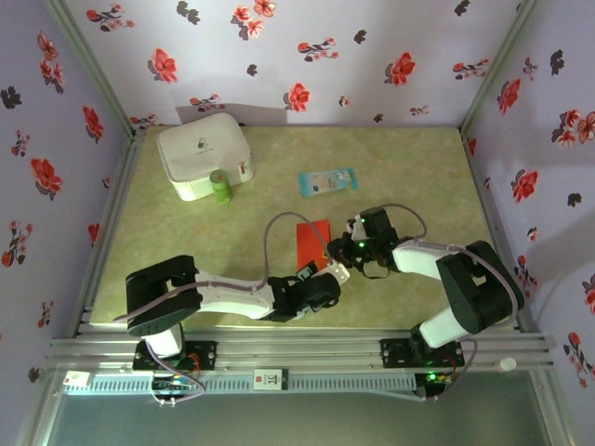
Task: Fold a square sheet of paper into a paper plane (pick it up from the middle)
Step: Fold the triangle a second time at the center of the table.
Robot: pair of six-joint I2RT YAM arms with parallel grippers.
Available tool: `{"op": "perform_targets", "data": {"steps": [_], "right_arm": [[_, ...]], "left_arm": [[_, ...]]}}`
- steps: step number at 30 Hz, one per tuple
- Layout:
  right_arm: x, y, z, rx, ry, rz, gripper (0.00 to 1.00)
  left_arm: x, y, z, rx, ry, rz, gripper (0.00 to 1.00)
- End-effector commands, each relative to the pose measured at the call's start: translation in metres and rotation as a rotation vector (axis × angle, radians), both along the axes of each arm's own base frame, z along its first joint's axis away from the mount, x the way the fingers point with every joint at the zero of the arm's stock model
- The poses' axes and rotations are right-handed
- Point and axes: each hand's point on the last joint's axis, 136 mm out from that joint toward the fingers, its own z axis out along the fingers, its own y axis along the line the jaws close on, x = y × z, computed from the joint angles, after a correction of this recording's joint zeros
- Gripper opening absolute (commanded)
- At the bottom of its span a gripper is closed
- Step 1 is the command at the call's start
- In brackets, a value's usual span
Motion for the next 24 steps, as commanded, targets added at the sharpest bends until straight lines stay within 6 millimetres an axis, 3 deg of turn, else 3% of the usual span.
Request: {"op": "perform_targets", "data": {"steps": [1, 12, 21, 24], "right_arm": [[0.0054, 0.0014, 0.0085, 0.018, 0.001, -0.007, 0.16], [0.0055, -0.0003, 0.0077, 0.015, 0.003, -0.009, 0.17], [0.0060, -0.0026, 0.0066, 0.007, 0.002, -0.018, 0.17], [0.0067, -0.0033, 0.0066, 0.007, 0.002, -0.021, 0.18]], "left_arm": [[0.0097, -0.0057, 0.0094, -0.003, -0.059, 0.031, 0.51], [0.0103, -0.0057, 0.0113, -0.019, -0.060, 0.047, 0.31], [0.0073, -0.0074, 0.0130, -0.033, -0.043, 0.028, 0.25], [0.0065, -0.0078, 0.0120, -0.036, -0.035, 0.027, 0.15]]}}
